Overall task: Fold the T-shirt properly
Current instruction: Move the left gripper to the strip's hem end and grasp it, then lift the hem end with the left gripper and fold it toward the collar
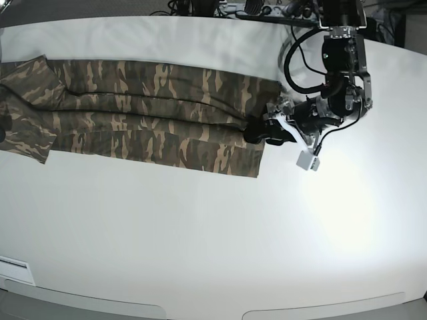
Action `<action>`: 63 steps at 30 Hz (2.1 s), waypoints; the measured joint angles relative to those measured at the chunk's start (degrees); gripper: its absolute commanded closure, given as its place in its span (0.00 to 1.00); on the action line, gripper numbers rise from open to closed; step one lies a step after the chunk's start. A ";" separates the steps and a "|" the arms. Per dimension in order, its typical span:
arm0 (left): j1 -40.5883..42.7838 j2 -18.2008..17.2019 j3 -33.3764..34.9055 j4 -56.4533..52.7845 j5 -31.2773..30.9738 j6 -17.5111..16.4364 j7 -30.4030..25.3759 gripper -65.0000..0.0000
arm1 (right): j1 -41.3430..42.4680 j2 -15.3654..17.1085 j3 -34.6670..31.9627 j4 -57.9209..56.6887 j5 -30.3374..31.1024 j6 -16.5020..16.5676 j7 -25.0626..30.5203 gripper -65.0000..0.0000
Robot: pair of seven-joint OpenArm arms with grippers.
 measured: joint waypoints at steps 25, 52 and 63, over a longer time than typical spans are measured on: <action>0.72 4.57 -1.46 -0.46 2.43 -1.53 0.13 1.00 | 0.00 0.00 0.00 0.00 -0.39 0.00 0.00 0.77; -3.17 -8.81 -9.25 -0.92 -5.07 -5.46 3.17 1.00 | -0.17 -8.66 -10.43 0.00 -11.04 0.02 8.13 1.00; -3.78 -9.29 -9.33 -0.92 -29.11 -17.46 10.71 1.00 | 0.15 -9.22 -14.62 0.44 -20.33 0.48 15.39 1.00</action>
